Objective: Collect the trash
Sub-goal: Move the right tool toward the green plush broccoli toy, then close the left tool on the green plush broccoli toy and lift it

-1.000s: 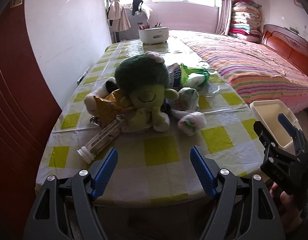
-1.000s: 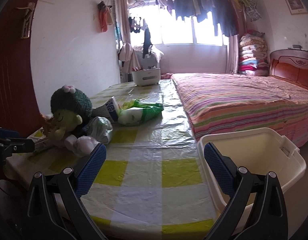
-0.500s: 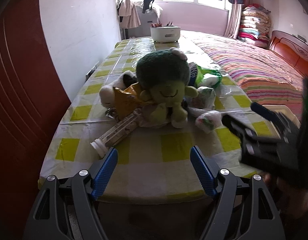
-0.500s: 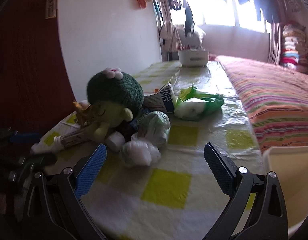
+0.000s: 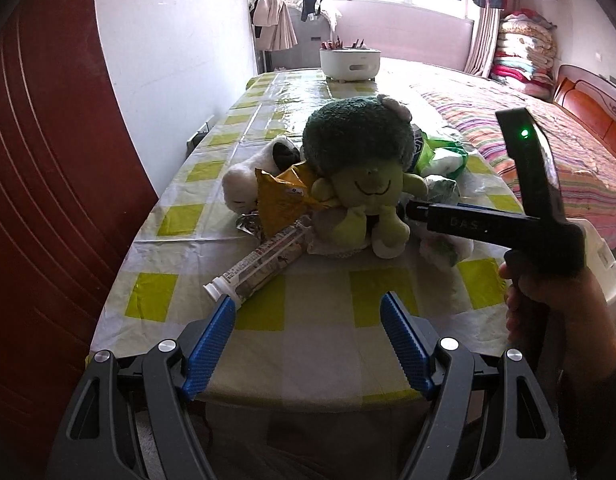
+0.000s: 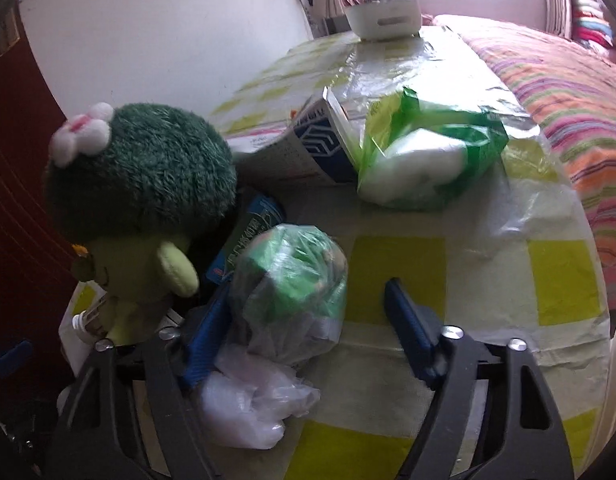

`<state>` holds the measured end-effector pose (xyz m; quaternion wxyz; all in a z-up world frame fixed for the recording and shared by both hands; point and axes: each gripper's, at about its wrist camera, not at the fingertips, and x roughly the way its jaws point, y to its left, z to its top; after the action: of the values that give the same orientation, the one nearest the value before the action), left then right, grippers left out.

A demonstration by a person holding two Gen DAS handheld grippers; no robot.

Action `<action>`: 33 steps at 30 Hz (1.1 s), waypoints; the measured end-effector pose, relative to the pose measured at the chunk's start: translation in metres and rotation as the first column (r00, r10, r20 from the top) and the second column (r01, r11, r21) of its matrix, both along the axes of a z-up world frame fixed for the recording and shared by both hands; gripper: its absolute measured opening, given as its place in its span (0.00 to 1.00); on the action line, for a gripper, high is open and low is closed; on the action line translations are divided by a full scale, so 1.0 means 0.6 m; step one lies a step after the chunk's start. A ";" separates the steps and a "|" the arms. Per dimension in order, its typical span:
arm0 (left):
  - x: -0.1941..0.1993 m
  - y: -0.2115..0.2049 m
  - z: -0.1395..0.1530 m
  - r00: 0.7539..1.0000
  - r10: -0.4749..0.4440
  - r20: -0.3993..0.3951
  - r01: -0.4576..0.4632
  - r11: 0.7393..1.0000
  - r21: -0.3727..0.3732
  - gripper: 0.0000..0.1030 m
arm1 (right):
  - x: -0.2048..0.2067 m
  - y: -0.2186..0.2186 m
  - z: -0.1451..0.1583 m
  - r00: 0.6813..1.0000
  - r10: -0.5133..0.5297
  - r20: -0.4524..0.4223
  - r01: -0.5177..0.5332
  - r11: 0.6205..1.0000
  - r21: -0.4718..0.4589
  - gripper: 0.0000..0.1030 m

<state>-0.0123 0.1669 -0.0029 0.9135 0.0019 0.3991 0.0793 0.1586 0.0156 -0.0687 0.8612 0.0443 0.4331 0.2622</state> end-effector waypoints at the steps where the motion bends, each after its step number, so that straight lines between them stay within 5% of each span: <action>1: 0.002 -0.002 0.000 1.000 -0.002 -0.003 0.002 1.000 0.002 0.71 | -0.002 -0.002 0.001 1.000 0.013 0.001 -0.013 1.000 0.024 0.48; 17: 0.089 -0.053 0.053 0.998 -0.033 0.061 0.028 0.996 0.089 0.71 | -0.030 -0.102 -0.001 0.997 -0.075 0.016 0.072 0.983 0.168 0.46; 26: 0.208 -0.084 0.040 0.999 -0.038 0.009 0.036 0.985 0.170 0.71 | -0.047 -0.115 0.015 0.997 -0.049 0.052 0.037 0.978 0.204 0.46; 33: 0.244 -0.070 0.022 0.999 0.003 0.049 -0.014 0.978 0.210 0.72 | -0.053 -0.114 0.018 0.997 -0.037 0.062 0.022 0.976 0.216 0.46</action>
<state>0.1342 0.1246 0.0102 0.9171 0.0948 0.3664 0.1249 0.1269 -0.0528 -0.0581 0.8689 0.1350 0.3730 0.2960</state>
